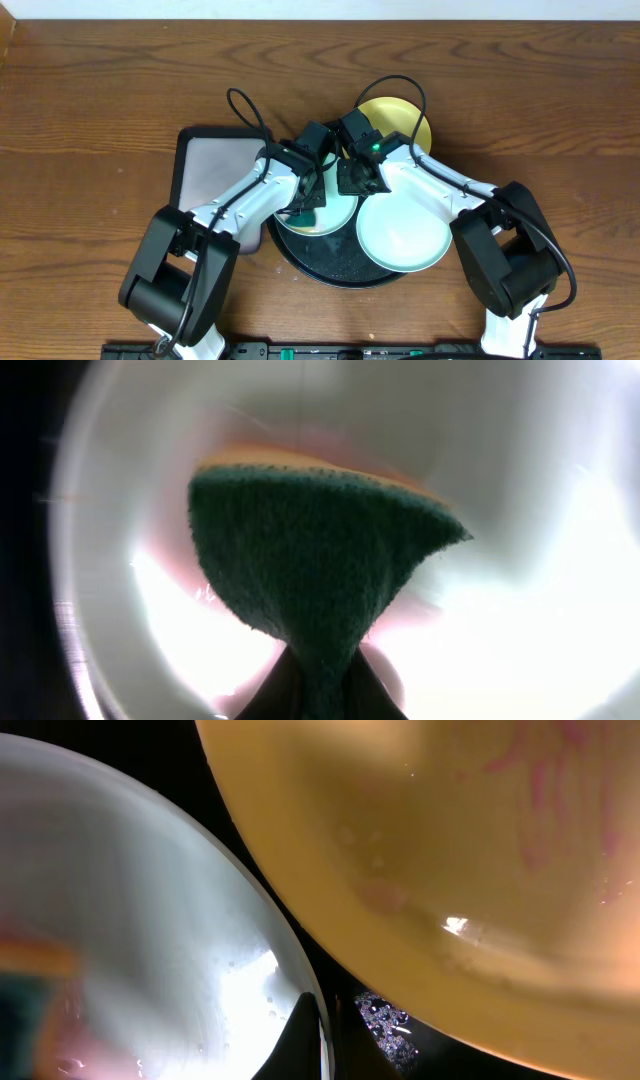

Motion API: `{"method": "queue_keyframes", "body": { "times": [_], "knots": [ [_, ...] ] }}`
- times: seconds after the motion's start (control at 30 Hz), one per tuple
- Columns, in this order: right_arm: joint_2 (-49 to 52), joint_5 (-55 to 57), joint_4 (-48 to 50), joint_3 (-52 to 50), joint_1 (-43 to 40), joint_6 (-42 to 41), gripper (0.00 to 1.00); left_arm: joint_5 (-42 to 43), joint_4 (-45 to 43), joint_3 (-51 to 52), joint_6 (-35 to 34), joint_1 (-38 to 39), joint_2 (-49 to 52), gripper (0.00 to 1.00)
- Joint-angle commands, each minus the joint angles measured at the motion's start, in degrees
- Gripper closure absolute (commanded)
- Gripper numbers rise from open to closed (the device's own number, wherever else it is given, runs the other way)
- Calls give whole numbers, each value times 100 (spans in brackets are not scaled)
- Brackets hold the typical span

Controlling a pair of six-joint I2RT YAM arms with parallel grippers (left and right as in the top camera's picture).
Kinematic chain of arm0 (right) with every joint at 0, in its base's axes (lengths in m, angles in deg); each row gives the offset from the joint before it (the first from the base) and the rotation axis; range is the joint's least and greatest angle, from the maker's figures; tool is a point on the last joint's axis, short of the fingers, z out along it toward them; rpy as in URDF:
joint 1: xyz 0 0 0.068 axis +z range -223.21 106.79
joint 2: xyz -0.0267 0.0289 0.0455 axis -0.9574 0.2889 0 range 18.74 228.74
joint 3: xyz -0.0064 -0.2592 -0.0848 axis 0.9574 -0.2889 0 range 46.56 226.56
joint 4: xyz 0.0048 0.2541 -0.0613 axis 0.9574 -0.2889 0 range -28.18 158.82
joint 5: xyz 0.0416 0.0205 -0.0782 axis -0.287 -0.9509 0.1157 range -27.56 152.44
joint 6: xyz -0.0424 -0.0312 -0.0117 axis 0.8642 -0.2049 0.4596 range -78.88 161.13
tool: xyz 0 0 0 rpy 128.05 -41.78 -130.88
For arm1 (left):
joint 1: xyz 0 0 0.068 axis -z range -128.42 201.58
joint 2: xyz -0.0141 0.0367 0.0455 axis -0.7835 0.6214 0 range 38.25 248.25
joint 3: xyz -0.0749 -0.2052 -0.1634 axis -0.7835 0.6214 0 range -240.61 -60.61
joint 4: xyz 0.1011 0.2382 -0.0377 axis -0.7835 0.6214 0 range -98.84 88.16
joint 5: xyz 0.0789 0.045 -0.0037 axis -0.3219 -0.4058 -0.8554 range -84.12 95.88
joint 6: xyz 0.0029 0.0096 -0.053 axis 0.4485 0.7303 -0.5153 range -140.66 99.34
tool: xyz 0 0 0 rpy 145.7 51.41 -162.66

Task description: Clean dirty plates on tray and stack at the side

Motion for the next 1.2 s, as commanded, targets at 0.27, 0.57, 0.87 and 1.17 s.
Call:
{"method": "queue_keyframes", "body": {
  "times": [0.27, 0.57, 0.87, 1.17],
  "knots": [
    [74, 81, -31, 52, 74, -35, 99, 1193, -999, -96, 487, -501, -7, 92],
    [74, -2, -26, 52, 74, -33, 99, 789, 107, -815, 505, -1650, -732, 93],
    [-98, -66, -118, 199, 188, 431, 99, 498, 1373, -984, 949, -2931, -1989, 93],
    [-1137, 1797, -575, 422, 839, 658, 99, 382, 1661, -977, 1204, -3668, -2177, 92]
  ]
}}
